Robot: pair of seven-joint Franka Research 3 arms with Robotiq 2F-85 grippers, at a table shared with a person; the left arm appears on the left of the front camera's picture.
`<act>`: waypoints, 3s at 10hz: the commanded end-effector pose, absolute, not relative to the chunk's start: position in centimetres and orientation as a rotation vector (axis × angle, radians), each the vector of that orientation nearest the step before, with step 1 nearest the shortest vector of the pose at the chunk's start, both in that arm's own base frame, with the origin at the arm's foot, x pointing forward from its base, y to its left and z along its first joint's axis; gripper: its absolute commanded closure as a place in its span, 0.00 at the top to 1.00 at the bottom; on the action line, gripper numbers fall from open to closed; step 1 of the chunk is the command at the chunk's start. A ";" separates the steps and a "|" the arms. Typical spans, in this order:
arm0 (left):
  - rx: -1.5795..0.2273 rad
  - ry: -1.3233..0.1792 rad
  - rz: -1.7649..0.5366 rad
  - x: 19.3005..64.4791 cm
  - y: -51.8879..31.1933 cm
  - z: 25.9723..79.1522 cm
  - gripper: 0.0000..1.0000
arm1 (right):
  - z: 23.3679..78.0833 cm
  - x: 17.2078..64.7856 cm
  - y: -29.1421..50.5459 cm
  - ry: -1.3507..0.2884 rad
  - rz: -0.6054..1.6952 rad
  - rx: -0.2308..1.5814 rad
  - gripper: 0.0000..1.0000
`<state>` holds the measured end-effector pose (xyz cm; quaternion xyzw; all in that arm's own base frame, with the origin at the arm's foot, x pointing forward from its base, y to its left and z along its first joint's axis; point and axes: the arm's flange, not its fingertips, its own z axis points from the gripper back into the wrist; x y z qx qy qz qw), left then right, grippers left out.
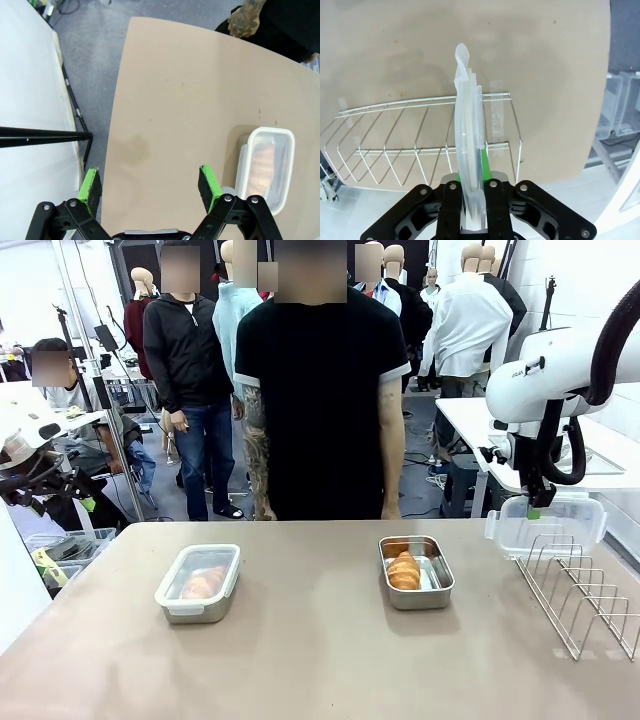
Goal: Place the bread in airtight containers.
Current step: Release when the human grabs the Airtight Container lid.
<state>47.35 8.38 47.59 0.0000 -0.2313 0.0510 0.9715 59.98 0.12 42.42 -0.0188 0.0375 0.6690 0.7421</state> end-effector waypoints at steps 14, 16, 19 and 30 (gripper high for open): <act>0.000 -0.468 0.109 47.2 8.4 47.6 1.00 | 56.7 51.7 13.8 -0.294 2.021 -0.628 0.00; 0.000 -0.468 0.109 47.2 8.4 47.6 1.00 | 57.2 53.9 16.1 -0.425 2.011 -0.647 0.00; 0.000 -0.468 0.109 47.2 8.4 47.6 1.00 | 57.3 56.4 18.1 -0.466 2.109 -0.535 0.00; 0.000 -0.468 0.109 47.2 8.4 47.6 1.00 | 56.0 56.5 19.4 -0.461 2.076 -0.530 0.00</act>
